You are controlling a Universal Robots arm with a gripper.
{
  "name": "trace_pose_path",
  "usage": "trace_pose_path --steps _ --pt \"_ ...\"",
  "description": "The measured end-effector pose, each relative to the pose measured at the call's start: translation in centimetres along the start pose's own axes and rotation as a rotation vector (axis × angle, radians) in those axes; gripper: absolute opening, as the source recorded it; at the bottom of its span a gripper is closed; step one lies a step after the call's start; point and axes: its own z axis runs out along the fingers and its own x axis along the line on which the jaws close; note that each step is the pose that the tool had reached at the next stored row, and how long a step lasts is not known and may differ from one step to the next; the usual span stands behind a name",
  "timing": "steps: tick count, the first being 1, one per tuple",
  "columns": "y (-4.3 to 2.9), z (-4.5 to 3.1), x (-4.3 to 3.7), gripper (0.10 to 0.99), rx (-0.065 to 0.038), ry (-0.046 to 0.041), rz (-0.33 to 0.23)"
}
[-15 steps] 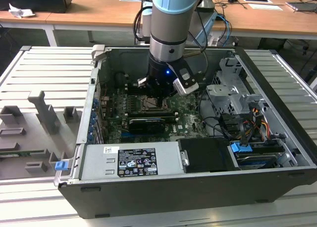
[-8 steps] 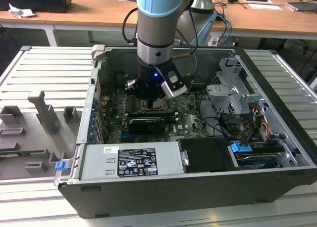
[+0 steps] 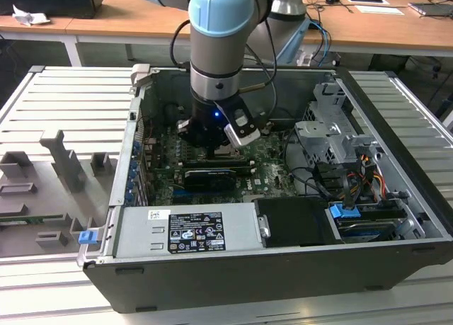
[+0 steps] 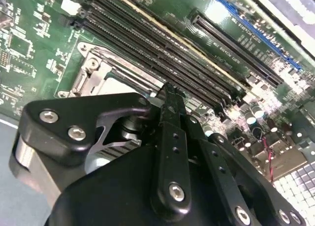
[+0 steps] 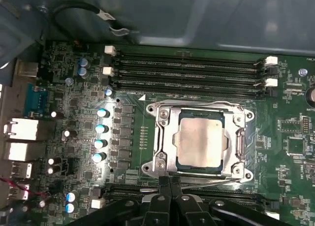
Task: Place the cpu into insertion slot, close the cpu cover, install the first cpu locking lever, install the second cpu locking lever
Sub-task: 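Install the second cpu locking lever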
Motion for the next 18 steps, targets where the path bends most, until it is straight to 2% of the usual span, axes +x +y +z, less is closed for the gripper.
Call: trace_pose_path --steps 1,2,6,8,12,16,18 --pt "-0.27 -0.03 0.24 0.106 -0.029 -0.0019 0.000" --pt "-0.62 -0.07 0.32 0.106 -0.044 -0.0029 0.000" --pt "-1.29 -0.12 0.59 0.106 -0.056 -0.0037 0.000" --pt "-1.47 -0.11 0.80 0.106 -0.070 -0.0045 -0.001" --pt "-1.73 0.31 1.37 0.106 -0.083 -0.0054 -0.001" --pt "-1.79 0.69 1.58 0.106 -0.097 -0.0062 -0.001" --pt "-1.82 1.06 1.69 0.106 -0.116 -0.0076 -0.001"
